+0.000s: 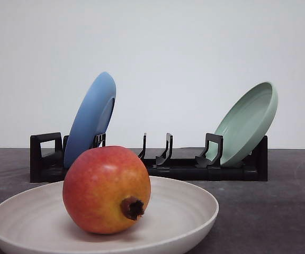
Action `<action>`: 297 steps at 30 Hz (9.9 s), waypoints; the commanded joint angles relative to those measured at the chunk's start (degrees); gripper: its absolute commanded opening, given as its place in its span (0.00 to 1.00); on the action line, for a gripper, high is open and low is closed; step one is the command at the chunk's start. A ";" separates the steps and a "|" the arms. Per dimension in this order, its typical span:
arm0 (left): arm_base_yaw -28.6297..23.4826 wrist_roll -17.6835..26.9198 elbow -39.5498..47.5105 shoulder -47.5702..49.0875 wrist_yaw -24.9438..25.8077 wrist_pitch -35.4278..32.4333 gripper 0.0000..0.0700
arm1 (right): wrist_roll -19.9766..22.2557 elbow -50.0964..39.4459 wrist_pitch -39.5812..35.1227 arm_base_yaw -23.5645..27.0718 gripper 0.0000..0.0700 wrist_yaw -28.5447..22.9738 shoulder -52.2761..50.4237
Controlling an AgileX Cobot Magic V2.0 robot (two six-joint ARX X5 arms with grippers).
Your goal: Place pomegranate in white plate
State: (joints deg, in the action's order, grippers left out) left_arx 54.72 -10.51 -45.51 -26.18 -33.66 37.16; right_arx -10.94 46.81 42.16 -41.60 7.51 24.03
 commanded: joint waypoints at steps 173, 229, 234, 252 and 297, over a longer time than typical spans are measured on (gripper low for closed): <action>-54.23 13.06 44.82 25.99 32.36 -26.46 0.00 | 13.27 -46.14 -33.12 41.04 0.00 -9.05 -23.82; -54.23 13.05 44.82 25.99 32.37 -26.46 0.00 | 13.27 -46.14 -33.12 41.05 0.00 -9.05 -23.82; -54.23 13.05 44.82 25.99 32.36 -26.46 0.00 | 13.27 -46.14 -33.12 41.04 0.00 -9.05 -23.82; -54.23 13.03 44.82 25.99 32.36 -26.46 0.00 | 13.27 -46.14 -33.12 41.05 0.00 -9.05 -23.82; -54.23 13.03 44.82 25.99 32.36 -26.46 0.00 | 13.27 -46.14 -33.12 41.05 0.00 -9.05 -23.82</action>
State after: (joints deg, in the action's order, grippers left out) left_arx 0.54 1.96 -1.32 -0.30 -1.50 10.70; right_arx 2.96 0.89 9.61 -0.64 -1.32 0.25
